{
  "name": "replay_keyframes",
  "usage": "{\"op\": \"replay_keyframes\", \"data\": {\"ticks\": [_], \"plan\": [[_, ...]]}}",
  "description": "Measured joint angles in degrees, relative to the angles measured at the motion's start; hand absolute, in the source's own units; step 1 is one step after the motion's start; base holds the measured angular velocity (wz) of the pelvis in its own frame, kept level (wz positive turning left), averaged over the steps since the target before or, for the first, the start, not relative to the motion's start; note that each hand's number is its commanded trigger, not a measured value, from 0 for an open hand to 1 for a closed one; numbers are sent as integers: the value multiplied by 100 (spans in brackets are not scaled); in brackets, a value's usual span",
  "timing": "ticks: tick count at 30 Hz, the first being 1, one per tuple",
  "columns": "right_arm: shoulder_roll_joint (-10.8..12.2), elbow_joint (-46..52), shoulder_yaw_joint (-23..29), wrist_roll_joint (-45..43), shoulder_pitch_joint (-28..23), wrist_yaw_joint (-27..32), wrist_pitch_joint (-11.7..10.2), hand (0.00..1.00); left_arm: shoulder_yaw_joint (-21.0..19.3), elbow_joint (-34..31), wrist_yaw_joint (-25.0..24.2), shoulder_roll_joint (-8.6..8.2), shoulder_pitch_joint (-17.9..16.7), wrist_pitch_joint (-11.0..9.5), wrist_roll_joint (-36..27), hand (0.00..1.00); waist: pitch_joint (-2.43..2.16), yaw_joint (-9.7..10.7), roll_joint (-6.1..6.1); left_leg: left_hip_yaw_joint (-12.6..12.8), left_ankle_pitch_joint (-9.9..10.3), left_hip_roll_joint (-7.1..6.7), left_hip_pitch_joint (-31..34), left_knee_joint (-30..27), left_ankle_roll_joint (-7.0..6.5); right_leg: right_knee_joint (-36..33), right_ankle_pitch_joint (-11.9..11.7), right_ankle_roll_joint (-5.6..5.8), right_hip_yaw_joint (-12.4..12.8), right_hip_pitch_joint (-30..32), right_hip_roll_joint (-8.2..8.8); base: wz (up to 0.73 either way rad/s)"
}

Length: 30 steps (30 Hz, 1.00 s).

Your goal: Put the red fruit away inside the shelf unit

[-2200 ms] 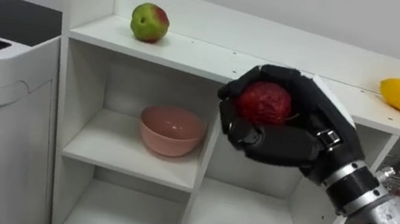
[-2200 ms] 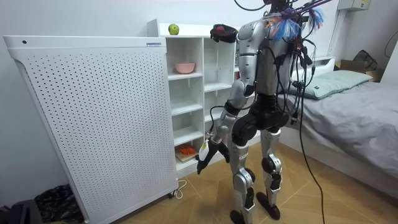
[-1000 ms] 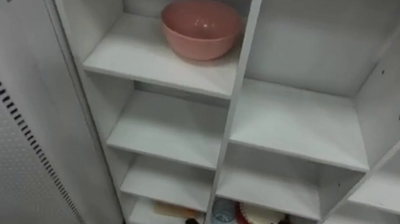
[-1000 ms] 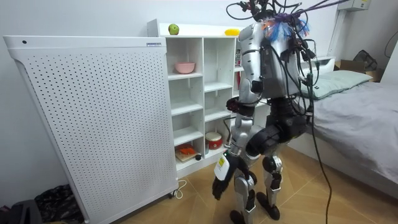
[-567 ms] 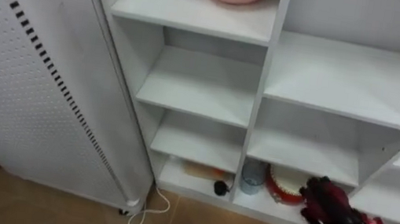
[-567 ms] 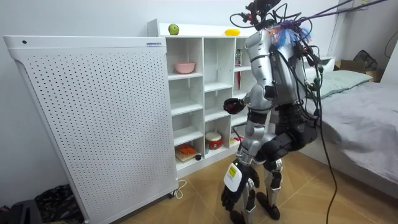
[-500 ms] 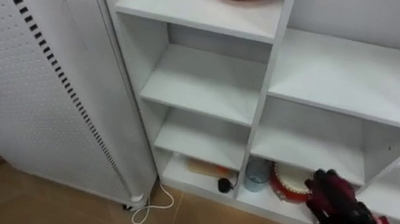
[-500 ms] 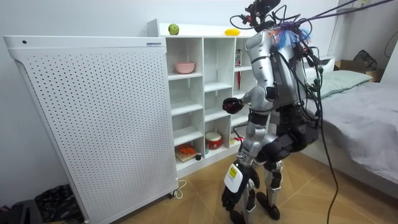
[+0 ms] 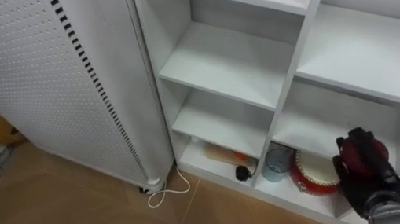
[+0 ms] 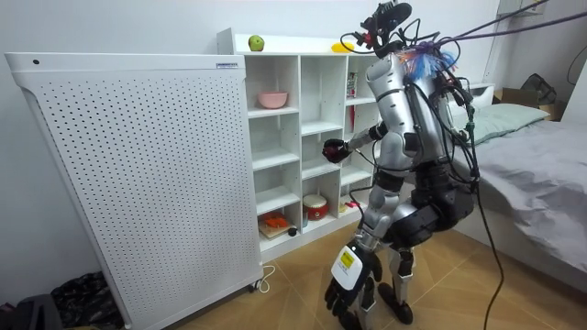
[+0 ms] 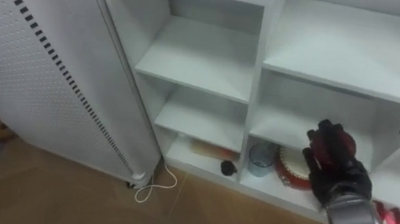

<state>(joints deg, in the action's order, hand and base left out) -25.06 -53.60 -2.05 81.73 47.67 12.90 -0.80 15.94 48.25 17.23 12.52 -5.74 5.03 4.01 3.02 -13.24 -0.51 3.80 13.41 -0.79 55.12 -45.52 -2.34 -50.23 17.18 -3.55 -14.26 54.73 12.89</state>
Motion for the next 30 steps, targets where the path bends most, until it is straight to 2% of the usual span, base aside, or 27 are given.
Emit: {"op": "replay_keyframes", "data": {"ticks": [2, 5, 6, 7, 13, 25, 30], "plan": [[-15, 0, 99, -1, 34, 85, -62, 100, 0, -18, 3, 0, -26, 7, 0, 0, -1, -4, 2, 0, 56, 0, 24, -63, -9, -57, 13, 5, 12, 29, 9, -2], [-49, 0, 129, -5, 36, 217, -92, 98, -1, -174, 4, 0, -128, 62, 2, 0, -26, -16, 45, -26, 97, 5, 56, -125, -22, -65, 22, 20, 0, 30, 0, -1], [-73, 0, 164, -3, 36, 306, -93, 7, -1, -274, 9, 1, -182, 86, 3, 0, -31, -27, 60, -30, 97, 0, 64, -129, -23, -63, 24, 26, 1, 31, 2, 0], [-83, 1, 194, -4, 42, 392, -105, 0, -3, -370, 18, 2, -222, 101, 13, 0, -32, -51, 63, -34, 97, -1, 68, -129, -24, -62, 24, 29, 6, 37, 3, 0], [-174, 386, 568, 22, 90, 1005, -123, 0, -6, -659, 204, -1, -433, 103, 60, 0, -67, -114, 85, 0, 97, 3, 209, -209, -34, -136, 17, 28, -1, 171, 22, 0], [-256, 508, 584, 34, 112, 1646, -211, 0, -5, -668, 467, -2, -518, 102, 68, 0, -72, -116, 93, -26, 171, 15, 245, -381, -48, -267, 70, 20, 6, 179, 14, 0], [-257, 508, 585, 96, 115, 1720, -238, 0, -7, -665, 467, -2, -518, 95, 63, 0, -73, -114, 94, -28, 171, 12, 235, -387, -51, -267, 67, 25, 0, 166, 15, 0]]}}
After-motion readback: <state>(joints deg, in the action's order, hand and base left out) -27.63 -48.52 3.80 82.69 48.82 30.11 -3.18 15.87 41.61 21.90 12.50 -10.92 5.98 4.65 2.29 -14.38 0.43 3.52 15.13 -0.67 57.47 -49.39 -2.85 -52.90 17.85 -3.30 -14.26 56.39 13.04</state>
